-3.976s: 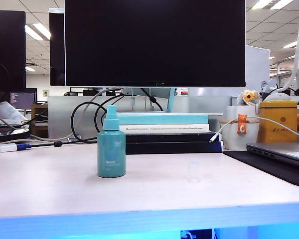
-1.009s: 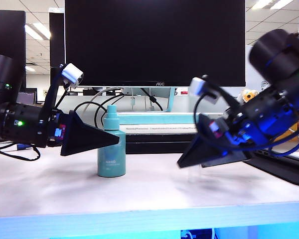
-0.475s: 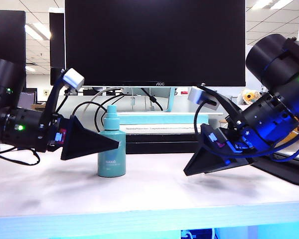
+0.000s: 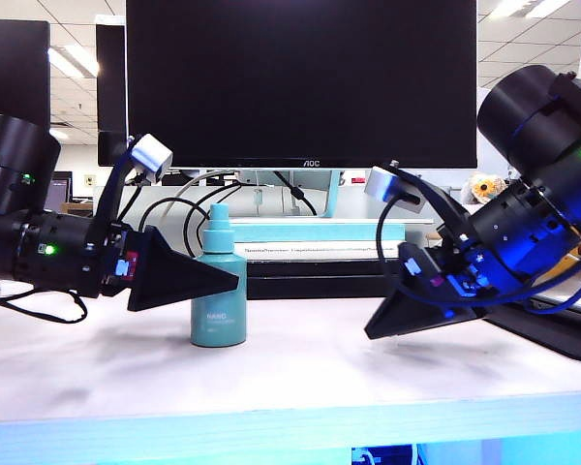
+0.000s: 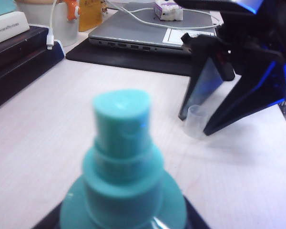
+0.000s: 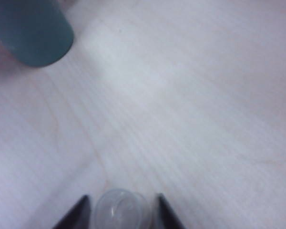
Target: Pick up the sprayer with the left hand, pick up its lid with the right hand then put the lid on the sprayer.
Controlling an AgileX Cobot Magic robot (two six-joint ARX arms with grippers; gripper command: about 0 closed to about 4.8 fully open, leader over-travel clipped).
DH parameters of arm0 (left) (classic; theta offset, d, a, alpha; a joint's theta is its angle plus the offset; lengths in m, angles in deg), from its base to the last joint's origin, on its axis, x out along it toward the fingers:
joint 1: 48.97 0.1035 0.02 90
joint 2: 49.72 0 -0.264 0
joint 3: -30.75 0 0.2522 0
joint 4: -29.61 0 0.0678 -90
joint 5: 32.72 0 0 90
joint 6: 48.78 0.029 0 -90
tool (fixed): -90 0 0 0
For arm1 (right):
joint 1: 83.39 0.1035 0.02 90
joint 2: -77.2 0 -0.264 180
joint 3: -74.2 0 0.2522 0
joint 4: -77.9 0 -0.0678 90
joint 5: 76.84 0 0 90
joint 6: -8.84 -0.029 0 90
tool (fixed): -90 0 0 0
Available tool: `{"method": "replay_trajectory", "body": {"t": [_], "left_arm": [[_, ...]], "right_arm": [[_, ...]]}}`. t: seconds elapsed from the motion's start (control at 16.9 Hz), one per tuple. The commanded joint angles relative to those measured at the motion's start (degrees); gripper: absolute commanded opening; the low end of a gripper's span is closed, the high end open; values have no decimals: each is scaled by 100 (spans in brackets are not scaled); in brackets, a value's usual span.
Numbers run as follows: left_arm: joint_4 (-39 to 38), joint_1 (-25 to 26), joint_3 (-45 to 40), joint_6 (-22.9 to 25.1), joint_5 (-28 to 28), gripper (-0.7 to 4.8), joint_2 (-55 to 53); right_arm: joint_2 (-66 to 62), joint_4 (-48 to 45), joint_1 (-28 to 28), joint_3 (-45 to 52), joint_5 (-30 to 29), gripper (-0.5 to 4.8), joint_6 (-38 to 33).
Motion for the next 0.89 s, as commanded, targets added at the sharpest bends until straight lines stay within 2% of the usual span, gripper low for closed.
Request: {"method": "replay_trajectory", "body": {"t": [0.06, 0.12, 0.24, 0.65, 0.89], "left_arm": [[9, -7, 22, -61, -44, 263, -96], [-20, -7, 22, -59, -44, 262, -109], [-15, -7, 22, -61, -83, 233, -125], [-37, -7, 22, -59, -83, 232, -125], [-155, -7, 22, -59, -85, 232, -127]], "right_arm": [[13, -195, 9, -20, -7, 165, -4], [13, -240, 9, -20, -7, 165, -26], [13, -313, 9, -22, -7, 104, -39], [15, -566, 9, -37, 140, 99, -52], [72, -511, 9, -374, 9, 99, -789]]}}
